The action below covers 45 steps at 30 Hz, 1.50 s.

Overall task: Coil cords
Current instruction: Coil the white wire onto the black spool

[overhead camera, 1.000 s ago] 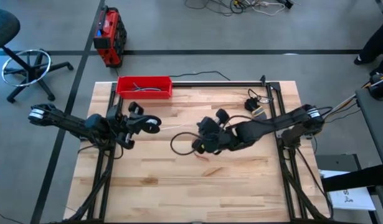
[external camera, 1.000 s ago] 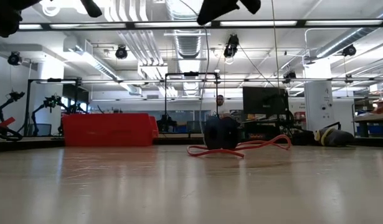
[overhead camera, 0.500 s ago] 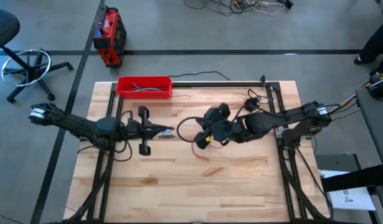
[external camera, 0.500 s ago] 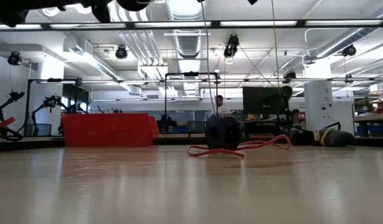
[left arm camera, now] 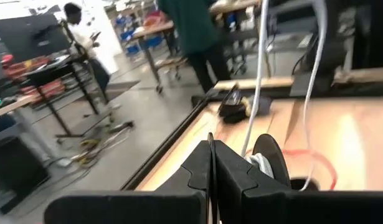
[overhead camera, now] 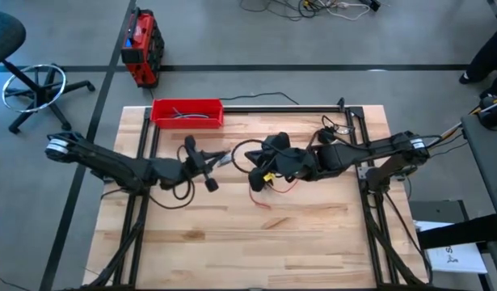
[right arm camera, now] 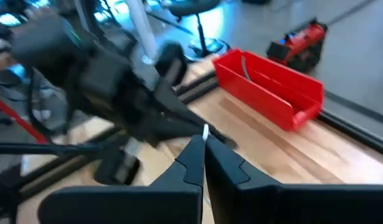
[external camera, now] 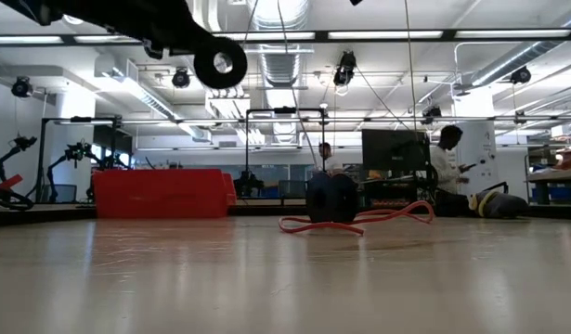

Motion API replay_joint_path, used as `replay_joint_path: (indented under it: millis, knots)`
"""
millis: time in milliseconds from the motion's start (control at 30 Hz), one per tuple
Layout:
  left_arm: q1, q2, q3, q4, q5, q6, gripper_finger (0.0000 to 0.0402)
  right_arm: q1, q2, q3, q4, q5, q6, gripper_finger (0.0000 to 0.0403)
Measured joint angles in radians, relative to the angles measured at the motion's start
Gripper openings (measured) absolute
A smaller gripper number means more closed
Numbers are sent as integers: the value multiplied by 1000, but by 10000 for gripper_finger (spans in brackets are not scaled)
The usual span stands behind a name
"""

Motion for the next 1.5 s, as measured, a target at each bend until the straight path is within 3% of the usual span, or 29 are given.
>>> replay_joint_path:
  millis: [333,600,1000,1500]
  knots:
    - [8,116,6,42,-25,24,0,2,5,-1,123,-8,-102,0]
    - [28,144,-4,52,-27,13,0,3,45,-1,198,-31,-159,0]
    - [29,147,-112,213,37,137,0,9,44,49,215,-49,-245,0]
    - [34,148,-98,232,51,37,0,10,111,47,228,-58,-243,0]
